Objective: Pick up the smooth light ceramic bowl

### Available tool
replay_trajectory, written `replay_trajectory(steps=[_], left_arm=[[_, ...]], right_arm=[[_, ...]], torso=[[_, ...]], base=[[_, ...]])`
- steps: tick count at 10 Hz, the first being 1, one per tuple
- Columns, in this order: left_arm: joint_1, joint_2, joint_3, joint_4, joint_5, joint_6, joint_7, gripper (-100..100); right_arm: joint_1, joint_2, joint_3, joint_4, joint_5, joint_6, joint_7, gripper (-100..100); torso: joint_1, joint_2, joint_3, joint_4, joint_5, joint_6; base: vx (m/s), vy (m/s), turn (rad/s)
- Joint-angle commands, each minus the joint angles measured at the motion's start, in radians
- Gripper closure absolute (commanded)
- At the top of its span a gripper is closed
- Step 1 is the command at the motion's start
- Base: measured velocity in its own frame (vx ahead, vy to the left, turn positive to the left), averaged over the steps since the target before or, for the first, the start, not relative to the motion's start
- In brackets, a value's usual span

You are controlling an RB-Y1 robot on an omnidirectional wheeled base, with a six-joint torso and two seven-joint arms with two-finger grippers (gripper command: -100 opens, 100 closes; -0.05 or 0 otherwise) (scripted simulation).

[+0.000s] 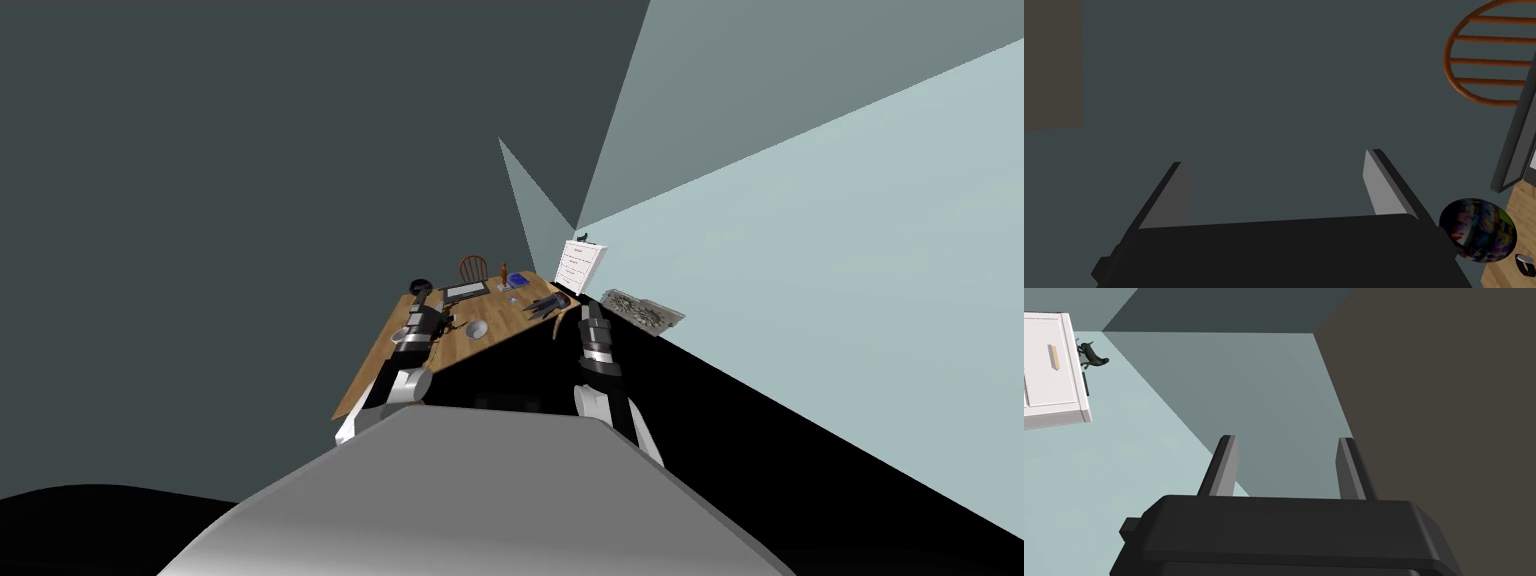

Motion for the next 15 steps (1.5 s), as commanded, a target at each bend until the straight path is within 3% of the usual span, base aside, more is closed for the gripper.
replay_trajectory(steps=[1, 6, 15], left_arm=[[-0.015, 0.001, 0.007, 0.022, 0.018, 0.050, 0.010, -100], [-0.037, 0.003, 0.017, 0.054, 0.050, 0.151, 0.025, -100], [-0.097, 0.014, 0.037, 0.140, 0.126, 0.379, 0.045, -100]], right_arm=[[0.000, 0.000, 0.000, 0.000, 0.000, 0.000, 0.000, 0], [0.000, 0.000, 0.000, 0.000, 0.000, 0.000, 0.000, 0], [0.000, 0.000, 0.000, 0.000, 0.000, 0.000, 0.000, 0]], torso=[[0.000, 0.000, 0.000, 0.000, 0.000, 0.000], [-0.001, -0.001, 0.000, 0.000, 0.000, 0.000], [-0.001, -0.001, -0.001, 0.000, 0.000, 0.000]], base=[[-0.033, 0.016, -0.071], [-0.026, 0.015, -0.076], [-0.023, 0.008, -0.073]])
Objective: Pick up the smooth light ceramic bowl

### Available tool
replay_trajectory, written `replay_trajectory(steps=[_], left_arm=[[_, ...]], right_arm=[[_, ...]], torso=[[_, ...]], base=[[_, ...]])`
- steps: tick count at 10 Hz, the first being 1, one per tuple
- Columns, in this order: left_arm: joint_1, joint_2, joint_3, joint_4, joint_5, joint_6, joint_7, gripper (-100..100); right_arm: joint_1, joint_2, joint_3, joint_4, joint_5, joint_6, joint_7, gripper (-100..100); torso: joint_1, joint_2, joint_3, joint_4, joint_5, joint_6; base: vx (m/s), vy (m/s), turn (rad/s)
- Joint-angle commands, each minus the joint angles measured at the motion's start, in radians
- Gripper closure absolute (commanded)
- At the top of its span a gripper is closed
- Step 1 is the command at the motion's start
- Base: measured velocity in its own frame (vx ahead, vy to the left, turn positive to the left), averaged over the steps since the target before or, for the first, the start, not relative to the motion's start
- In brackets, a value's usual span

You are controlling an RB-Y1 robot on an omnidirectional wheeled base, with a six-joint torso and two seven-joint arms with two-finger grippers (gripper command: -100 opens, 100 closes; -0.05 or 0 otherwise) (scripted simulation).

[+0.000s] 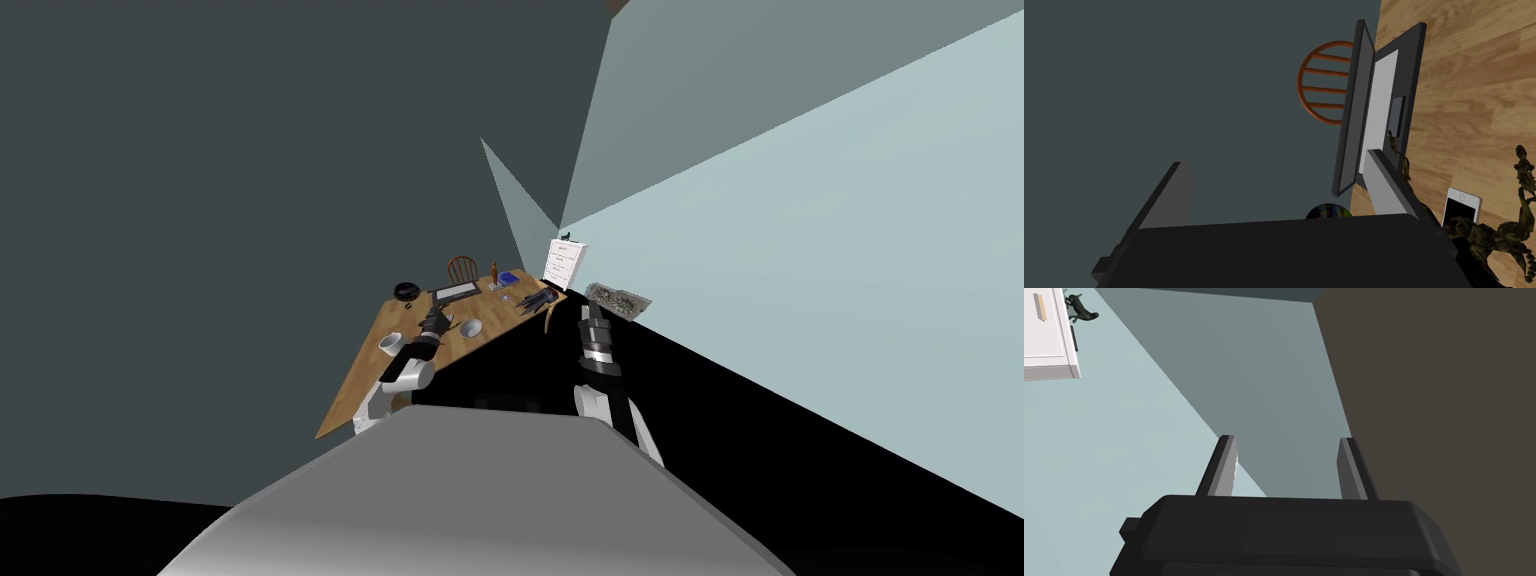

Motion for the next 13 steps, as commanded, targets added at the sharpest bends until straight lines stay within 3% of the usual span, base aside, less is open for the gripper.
replay_trajectory(steps=[1, 13], left_arm=[[-0.005, 0.005, 0.003, 0.007, 0.009, 0.040, 0.003, -100], [-0.090, 0.037, 0.009, 0.125, 0.081, 0.346, -0.017, -100]], right_arm=[[0.000, 0.000, 0.000, 0.000, 0.000, 0.000, 0.000, 0], [0.000, 0.000, 0.000, 0.000, 0.000, 0.000, 0.000, 0]], torso=[[0.000, 0.000, 0.000, 0.000, 0.000, 0.000], [-0.001, -0.002, -0.001, 0.000, 0.000, 0.000]], base=[[-0.017, 0.001, -0.043], [-0.002, -0.007, -0.048]])
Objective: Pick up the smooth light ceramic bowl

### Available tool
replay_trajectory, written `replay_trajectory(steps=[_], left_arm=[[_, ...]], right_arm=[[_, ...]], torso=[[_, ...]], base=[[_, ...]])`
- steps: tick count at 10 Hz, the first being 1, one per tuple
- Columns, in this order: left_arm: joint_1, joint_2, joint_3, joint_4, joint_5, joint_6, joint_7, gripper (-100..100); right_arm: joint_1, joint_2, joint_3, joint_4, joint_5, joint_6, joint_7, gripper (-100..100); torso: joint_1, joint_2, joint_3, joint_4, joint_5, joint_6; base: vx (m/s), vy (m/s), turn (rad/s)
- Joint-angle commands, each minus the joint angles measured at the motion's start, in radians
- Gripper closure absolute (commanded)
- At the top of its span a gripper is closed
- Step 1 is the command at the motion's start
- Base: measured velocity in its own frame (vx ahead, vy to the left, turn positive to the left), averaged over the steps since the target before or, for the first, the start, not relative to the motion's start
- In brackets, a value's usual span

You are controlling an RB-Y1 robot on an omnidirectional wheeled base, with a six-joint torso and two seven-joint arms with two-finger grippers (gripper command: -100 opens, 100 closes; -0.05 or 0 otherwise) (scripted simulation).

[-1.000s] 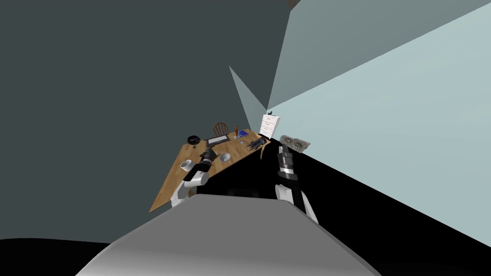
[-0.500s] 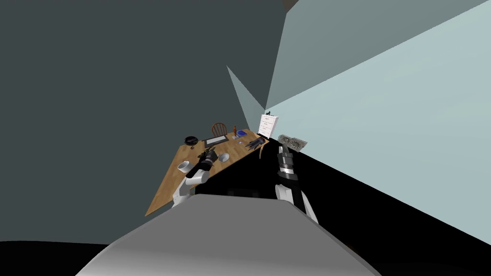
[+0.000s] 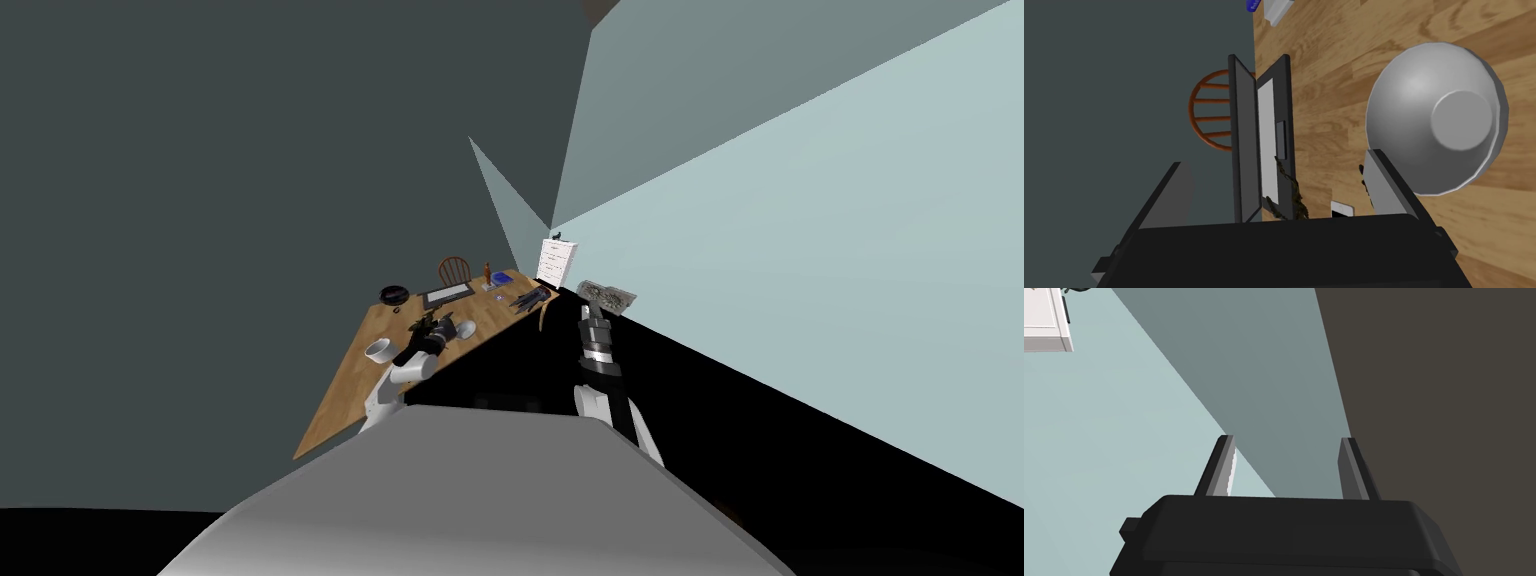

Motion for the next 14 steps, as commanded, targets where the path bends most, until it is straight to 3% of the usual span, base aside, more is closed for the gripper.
replay_trajectory(steps=[1, 14], left_arm=[[-0.019, 0.008, -0.001, 0.025, 0.011, 0.050, -0.008, -100], [-0.103, 0.076, -0.013, 0.160, 0.066, 0.387, -0.069, -100]], right_arm=[[0.000, 0.000, 0.000, 0.000, 0.000, 0.000, 0.000, 0], [0.000, 0.000, 0.000, 0.000, 0.000, 0.000, 0.000, 0]], torso=[[0.000, 0.000, 0.000, 0.000, 0.000, 0.000], [0.000, -0.001, -0.001, 0.000, 0.000, 0.000]], base=[[0.013, -0.013, -0.046], [0.020, -0.012, -0.025]])
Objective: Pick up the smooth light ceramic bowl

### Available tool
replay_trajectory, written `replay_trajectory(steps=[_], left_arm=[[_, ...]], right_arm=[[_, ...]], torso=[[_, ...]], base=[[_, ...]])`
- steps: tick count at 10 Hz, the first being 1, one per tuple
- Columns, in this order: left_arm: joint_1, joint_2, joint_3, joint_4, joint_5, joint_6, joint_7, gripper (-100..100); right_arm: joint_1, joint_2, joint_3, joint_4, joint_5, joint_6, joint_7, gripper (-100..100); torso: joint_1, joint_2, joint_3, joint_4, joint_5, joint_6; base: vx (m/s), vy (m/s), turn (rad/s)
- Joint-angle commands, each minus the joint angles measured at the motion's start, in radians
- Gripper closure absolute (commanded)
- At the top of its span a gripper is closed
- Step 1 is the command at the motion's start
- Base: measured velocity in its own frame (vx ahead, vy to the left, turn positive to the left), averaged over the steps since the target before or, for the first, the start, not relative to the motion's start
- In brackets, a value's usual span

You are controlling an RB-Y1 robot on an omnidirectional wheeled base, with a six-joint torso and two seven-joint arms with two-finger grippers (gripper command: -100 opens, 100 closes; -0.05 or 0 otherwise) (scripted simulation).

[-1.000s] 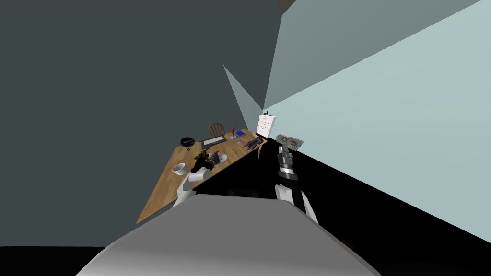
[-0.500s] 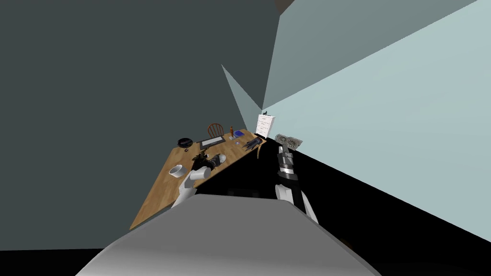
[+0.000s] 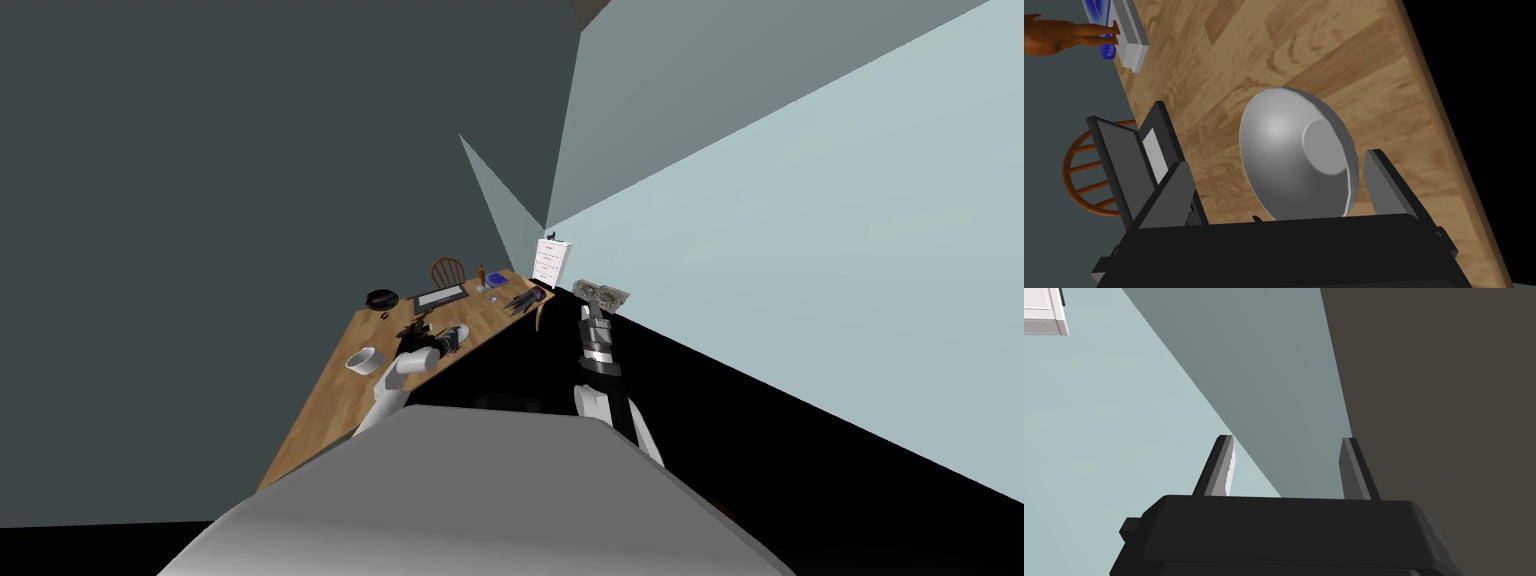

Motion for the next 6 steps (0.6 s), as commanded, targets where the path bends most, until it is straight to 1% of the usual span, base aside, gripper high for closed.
replay_trajectory(steps=[1, 2, 3, 4, 6], left_arm=[[-0.010, 0.007, 0.000, 0.013, 0.004, 0.029, -0.004, -100], [-0.018, 0.020, -0.002, 0.031, 0.010, 0.067, -0.012, -100], [-0.024, 0.033, -0.004, 0.048, 0.015, 0.092, -0.018, -100], [-0.024, 0.033, -0.004, 0.048, 0.015, 0.102, -0.018, -100], [-0.031, 0.058, -0.007, 0.080, 0.023, 0.162, -0.030, -100]], right_arm=[[0.000, 0.000, 0.000, 0.000, 0.000, 0.000, 0.000, 0], [0.000, 0.000, 0.000, 0.000, 0.000, 0.000, 0.000, 0], [0.000, 0.000, 0.000, 0.000, 0.000, 0.000, 0.000, 0], [0.000, 0.000, 0.000, 0.000, 0.000, 0.000, 0.000, 0], [0.000, 0.000, 0.000, 0.000, 0.000, 0.000, 0.000, 0]], torso=[[0.000, 0.000, 0.000, 0.000, 0.000, 0.000], [0.000, 0.000, 0.000, 0.000, 0.000, 0.000], [0.000, 0.000, 0.000, 0.000, 0.000, 0.000], [0.001, -0.001, -0.001, 0.000, 0.000, 0.000], [0.001, -0.001, 0.000, 0.000, 0.000, 0.000]], base=[[0.023, -0.002, -0.012], [0.029, -0.002, -0.027], [0.047, 0.004, -0.035], [0.036, 0.009, -0.005], [0.040, 0.015, -0.025]])
